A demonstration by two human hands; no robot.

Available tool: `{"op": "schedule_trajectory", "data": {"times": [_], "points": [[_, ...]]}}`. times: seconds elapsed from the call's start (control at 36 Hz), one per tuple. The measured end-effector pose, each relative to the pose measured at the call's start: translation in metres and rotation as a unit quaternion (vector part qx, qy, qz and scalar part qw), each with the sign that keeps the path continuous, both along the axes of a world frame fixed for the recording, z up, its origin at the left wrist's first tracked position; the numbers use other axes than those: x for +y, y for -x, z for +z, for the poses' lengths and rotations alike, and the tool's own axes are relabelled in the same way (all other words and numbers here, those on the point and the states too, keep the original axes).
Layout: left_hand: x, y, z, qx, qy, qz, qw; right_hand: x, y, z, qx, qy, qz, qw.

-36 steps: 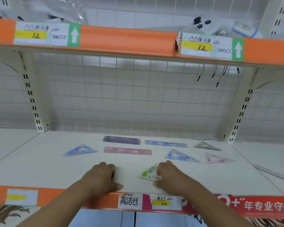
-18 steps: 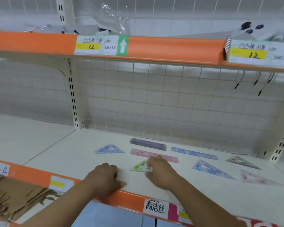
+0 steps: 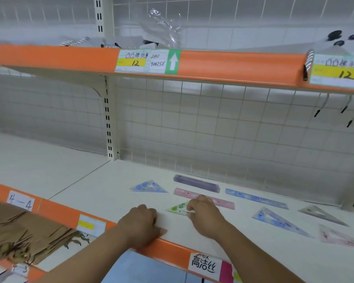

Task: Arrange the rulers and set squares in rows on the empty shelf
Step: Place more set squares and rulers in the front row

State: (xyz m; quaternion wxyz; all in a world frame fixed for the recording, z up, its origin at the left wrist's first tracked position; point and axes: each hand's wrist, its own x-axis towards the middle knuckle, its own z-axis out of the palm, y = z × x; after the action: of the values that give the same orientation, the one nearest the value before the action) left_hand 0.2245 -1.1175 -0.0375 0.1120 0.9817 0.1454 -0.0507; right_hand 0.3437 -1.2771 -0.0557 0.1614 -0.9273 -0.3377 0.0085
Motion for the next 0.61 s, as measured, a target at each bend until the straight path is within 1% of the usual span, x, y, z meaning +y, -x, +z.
{"op": "schedule_trajectory", "data": {"times": [0.22, 0.33, 0.47, 0.61], "points": [[-0.001, 0.001, 0.000, 0.004, -0.004, -0.007, 1.000, -0.002, 0.005, 0.001, -0.003, -0.001, -0.009, 1.000], [-0.002, 0.000, 0.000, -0.003, 0.000, -0.013, 1.000, -0.007, 0.012, 0.004, -0.021, -0.002, -0.014, 1.000], [-0.006, -0.002, 0.002, -0.043, -0.019, -0.020, 0.999, -0.014, 0.026, 0.008, -0.070, 0.008, -0.021, 0.997], [-0.019, -0.006, 0.004, -0.111, -0.042, -0.050, 0.992, -0.027, 0.040, 0.015, -0.105, 0.032, -0.050, 0.993]]}}
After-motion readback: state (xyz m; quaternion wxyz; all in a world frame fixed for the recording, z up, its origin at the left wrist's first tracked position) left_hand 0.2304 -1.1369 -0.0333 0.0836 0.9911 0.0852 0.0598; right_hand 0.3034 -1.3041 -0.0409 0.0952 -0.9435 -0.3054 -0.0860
